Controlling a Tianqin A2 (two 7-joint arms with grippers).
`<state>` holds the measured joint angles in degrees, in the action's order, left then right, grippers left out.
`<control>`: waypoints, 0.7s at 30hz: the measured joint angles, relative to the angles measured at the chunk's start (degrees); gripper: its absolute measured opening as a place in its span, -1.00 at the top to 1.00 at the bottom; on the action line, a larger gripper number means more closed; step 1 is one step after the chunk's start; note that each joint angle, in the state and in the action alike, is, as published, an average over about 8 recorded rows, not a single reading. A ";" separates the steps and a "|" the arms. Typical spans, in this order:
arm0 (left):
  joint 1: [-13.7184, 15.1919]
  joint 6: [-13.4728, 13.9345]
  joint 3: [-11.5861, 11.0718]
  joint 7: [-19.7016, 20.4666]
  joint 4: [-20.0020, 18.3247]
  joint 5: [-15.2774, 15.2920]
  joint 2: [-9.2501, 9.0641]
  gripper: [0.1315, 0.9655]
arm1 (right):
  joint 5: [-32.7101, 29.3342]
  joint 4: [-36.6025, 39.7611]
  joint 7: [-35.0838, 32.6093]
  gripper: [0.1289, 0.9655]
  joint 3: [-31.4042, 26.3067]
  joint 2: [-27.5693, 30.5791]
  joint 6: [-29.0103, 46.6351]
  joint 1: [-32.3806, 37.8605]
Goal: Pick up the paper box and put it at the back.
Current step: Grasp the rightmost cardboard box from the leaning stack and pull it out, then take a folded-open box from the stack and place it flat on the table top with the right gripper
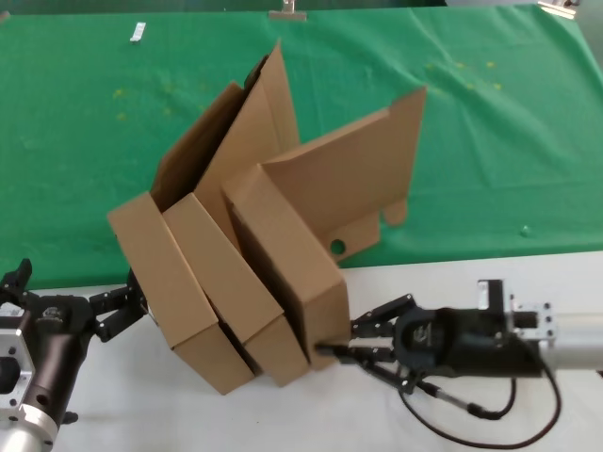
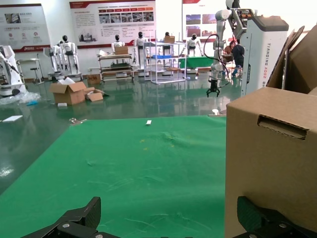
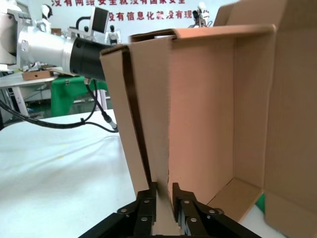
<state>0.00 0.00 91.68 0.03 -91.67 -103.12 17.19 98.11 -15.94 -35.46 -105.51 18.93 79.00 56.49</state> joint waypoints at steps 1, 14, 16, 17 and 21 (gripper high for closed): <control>0.00 0.00 0.00 0.00 0.00 0.00 0.00 -1.00 | 0.20 -2.04 1.06 0.67 0.08 0.62 0.00 -0.78; 0.00 0.00 0.00 0.00 0.00 0.01 0.00 -1.00 | 4.06 -32.30 15.28 0.91 3.07 12.71 -3.22 -12.67; 0.00 0.00 0.00 0.00 0.00 0.01 0.00 -1.00 | 4.29 -36.26 16.52 0.93 4.15 14.84 -5.25 -14.01; 0.00 0.00 0.00 0.00 0.00 0.01 0.00 -1.00 | 4.21 -38.06 17.04 0.93 4.70 15.86 -6.59 -14.45; 0.00 0.00 0.00 0.00 0.00 0.01 0.00 -1.00 | 1.99 -43.58 18.70 0.94 6.11 19.27 -13.17 -14.28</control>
<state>0.00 0.00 91.68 0.02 -91.67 -103.11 17.19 100.10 -59.52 -16.76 -99.39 38.20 65.83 42.21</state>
